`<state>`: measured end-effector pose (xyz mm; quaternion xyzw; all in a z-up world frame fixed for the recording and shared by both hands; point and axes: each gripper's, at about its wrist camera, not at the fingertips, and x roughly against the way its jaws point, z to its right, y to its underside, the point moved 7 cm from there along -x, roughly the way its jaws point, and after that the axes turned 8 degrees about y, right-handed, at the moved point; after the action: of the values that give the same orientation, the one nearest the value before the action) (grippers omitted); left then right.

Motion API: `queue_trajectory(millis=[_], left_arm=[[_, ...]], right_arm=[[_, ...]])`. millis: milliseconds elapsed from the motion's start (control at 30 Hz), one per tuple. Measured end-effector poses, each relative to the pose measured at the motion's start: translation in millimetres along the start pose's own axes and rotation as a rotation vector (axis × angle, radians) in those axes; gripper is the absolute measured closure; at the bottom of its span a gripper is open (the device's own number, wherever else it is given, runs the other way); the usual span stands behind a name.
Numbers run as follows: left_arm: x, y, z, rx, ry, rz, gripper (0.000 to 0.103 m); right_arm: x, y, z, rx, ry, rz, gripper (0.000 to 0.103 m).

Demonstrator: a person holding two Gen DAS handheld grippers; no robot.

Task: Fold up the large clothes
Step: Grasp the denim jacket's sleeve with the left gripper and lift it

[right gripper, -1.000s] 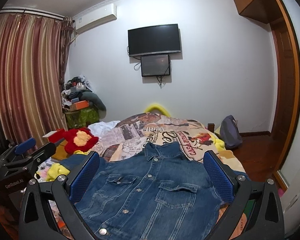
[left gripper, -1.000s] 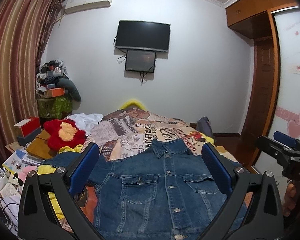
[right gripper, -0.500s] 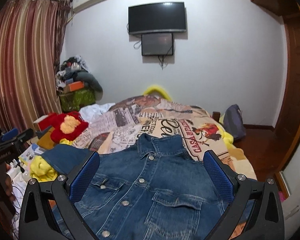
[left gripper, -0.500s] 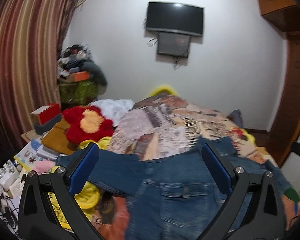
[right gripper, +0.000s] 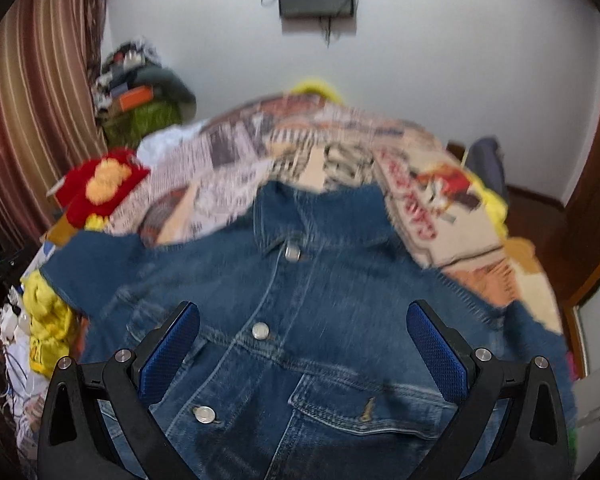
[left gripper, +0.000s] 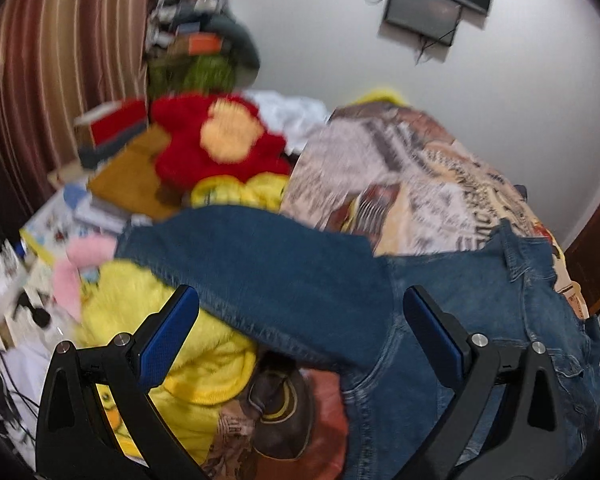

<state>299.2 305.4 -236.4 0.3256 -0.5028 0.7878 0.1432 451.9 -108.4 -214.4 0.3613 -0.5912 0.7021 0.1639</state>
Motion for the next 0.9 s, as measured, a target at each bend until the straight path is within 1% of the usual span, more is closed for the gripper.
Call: queue_trajectory(millis=[67, 100, 167, 233, 333, 400, 433, 467, 567, 633, 700, 733, 767, 800, 833, 867, 900], left_arm=[[-13, 8, -9, 0.029, 0.017, -0.036, 0.000], [-22, 13, -14, 0.051, 0.040, -0.061, 0.001], [-33, 19, -19, 0.081, 0.065, -0.081, 0.012], [-43, 22, -28, 0.104, 0.074, -0.097, 0.018], [-52, 21, -46, 0.181, 0.087, -0.094, 0.026], [-57, 21, -59, 0.233, 0.071, -0.099, 0.029], [-60, 20, -64, 0.245, 0.064, -0.100, 0.033], [-64, 21, -68, 0.254, 0.055, -0.109, 0.035], [-71, 22, -76, 0.273, 0.032, -0.131, 0.038], [-73, 19, -79, 0.272, 0.020, -0.124, 0.038], [-76, 15, -83, 0.268, -0.002, -0.126, 0.045], [-76, 13, -84, 0.268, -0.018, -0.130, 0.052], [-77, 9, -84, 0.252, -0.054, -0.137, 0.059], [-77, 6, -82, 0.214, -0.091, -0.145, 0.063], [-76, 3, -80, 0.178, -0.122, -0.148, 0.072], [-72, -2, -74, 0.106, -0.183, -0.142, 0.076], [-68, -6, -67, 0.056, -0.214, -0.131, 0.077]], right_arm=[[-15, 6, -2, -0.003, -0.017, -0.038, 0.000], [-24, 10, -4, -0.004, -0.031, -0.063, 0.000], [-33, 16, -8, -0.003, -0.053, -0.108, 0.000], [-40, 20, -10, -0.003, -0.065, -0.129, 0.000], [-46, 25, -12, -0.008, -0.073, -0.152, 0.000], [-48, 26, -12, -0.015, -0.085, -0.158, 0.000], [-48, 27, -13, -0.018, -0.090, -0.161, 0.000], [-48, 27, -13, -0.021, -0.093, -0.164, 0.000], [-51, 29, -13, -0.025, -0.099, -0.176, 0.000], [-52, 30, -13, -0.025, -0.096, -0.180, 0.000], [-53, 30, -13, -0.026, -0.097, -0.183, 0.000], [-53, 30, -13, -0.028, -0.097, -0.184, 0.000], [-52, 30, -13, -0.029, -0.095, -0.184, 0.000], [-51, 30, -12, -0.031, -0.096, -0.181, 0.000], [-49, 29, -12, -0.034, -0.097, -0.177, 0.000], [-45, 27, -11, -0.040, -0.101, -0.166, 0.000], [-42, 26, -10, -0.041, -0.103, -0.158, 0.000]])
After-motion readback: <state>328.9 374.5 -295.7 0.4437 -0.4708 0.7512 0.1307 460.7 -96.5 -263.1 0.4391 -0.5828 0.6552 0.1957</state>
